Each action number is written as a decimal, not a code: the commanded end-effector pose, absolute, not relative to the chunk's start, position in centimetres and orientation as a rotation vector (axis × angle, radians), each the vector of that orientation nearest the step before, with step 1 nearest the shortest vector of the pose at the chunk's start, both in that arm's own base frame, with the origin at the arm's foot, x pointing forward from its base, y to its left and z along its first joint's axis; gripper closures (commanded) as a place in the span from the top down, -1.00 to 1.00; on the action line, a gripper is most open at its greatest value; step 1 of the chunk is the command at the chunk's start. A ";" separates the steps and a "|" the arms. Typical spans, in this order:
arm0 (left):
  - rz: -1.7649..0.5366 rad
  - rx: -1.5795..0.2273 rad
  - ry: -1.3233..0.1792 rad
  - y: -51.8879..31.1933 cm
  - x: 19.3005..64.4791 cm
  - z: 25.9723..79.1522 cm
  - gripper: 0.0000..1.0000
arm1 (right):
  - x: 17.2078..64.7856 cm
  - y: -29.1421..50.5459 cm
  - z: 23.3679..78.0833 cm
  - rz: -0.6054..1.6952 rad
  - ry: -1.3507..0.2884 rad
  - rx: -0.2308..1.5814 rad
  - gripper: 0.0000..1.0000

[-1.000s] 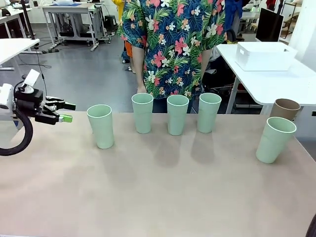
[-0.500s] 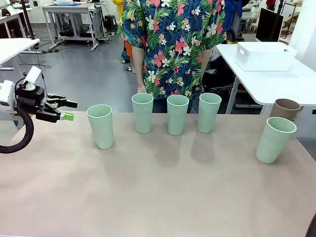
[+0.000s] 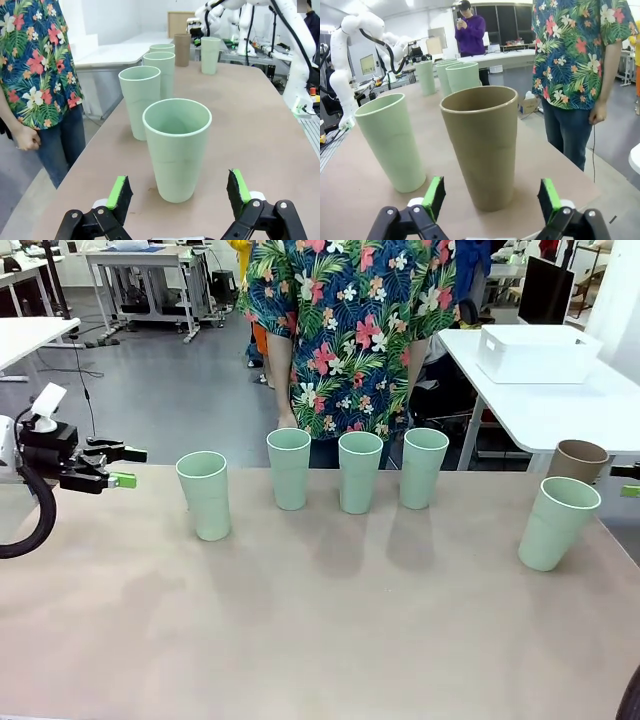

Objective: Stack the cups and store them in the basket.
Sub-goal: Pick up two Reusable plastic cups , one in each hand.

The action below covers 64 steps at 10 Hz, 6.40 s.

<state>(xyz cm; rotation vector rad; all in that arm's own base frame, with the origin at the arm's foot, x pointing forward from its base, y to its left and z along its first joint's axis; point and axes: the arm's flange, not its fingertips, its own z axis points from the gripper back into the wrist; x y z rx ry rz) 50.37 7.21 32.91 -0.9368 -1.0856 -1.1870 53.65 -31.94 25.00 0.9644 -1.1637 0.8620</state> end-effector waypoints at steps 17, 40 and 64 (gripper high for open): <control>-1.191 -1.070 -1.217 3.5 52.4 24.5 1.00 | 58.3 -29.4 22.2 0.900 -1.249 1.039 1.00; -1.118 -1.152 -1.192 -0.8 53.2 22.8 1.00 | 57.6 -25.5 21.1 0.987 -1.179 1.102 1.00; -1.108 -1.199 -1.164 -6.6 53.1 21.8 1.00 | 57.7 -21.1 21.0 0.947 -1.179 1.103 1.00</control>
